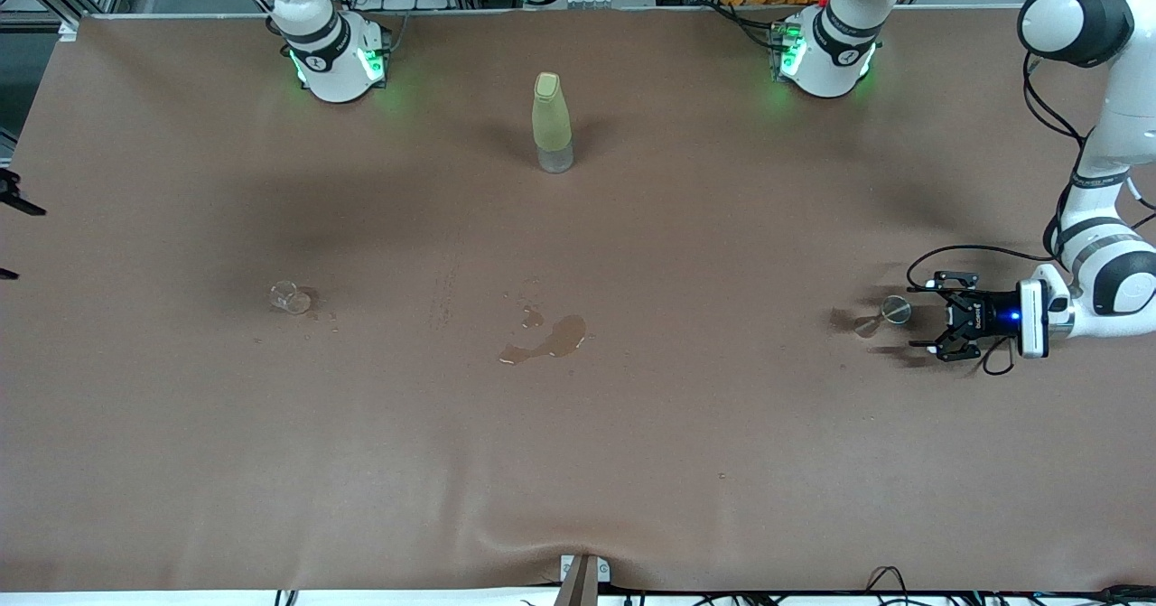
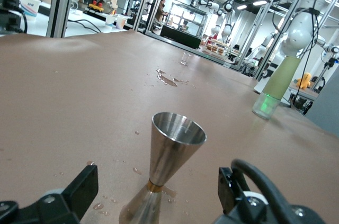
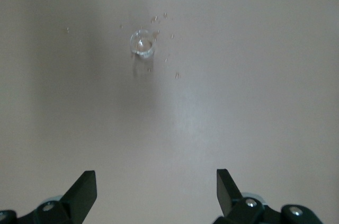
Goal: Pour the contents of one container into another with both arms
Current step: 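Reach the left gripper to the steel jigger while the right gripper reaches the beaker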
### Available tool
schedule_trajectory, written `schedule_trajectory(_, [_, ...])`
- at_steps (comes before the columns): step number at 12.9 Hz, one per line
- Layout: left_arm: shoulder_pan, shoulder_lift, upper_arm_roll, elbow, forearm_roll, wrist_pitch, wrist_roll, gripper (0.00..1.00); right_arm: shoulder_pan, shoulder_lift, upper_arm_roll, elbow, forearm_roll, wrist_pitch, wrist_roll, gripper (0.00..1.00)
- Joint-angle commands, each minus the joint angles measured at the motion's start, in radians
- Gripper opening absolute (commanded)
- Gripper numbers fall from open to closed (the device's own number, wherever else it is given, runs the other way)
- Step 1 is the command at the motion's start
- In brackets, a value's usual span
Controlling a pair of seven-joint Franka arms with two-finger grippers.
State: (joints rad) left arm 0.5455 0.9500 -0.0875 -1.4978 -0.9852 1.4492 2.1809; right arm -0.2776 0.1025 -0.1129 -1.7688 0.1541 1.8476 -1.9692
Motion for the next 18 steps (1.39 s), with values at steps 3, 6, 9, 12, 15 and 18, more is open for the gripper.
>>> schedule_trajectory(3, [-0.035,0.033,-0.02,0.016,-0.021,-0.017,0.063,1.0,-0.017,0.083,-0.028,-0.047,0.183,0.048,-0.179,1.0])
schedule_trajectory(6, [-0.038,0.038,-0.018,0.021,-0.018,-0.013,0.099,1.0,-0.012,0.157,-0.068,-0.06,0.303,0.053,-0.305,1.0])
schedule_trajectory(9, [-0.056,0.047,-0.018,0.021,-0.02,0.011,0.122,1.0,-0.018,0.221,-0.094,-0.078,0.422,0.044,-0.419,1.0])
schedule_trajectory(12, [-0.05,0.065,-0.018,0.021,-0.021,0.011,0.146,1.0,-0.02,0.258,-0.119,-0.13,0.531,0.042,-0.512,1.0])
schedule_trajectory(15, [-0.044,0.075,-0.018,0.021,-0.021,0.011,0.148,1.0,-0.026,0.31,-0.134,-0.149,0.617,0.003,-0.598,1.0])
schedule_trajectory(18, [-0.039,0.073,-0.018,0.021,-0.036,0.01,0.145,0.91,-0.038,0.368,-0.142,-0.162,0.689,-0.044,-0.69,1.0])
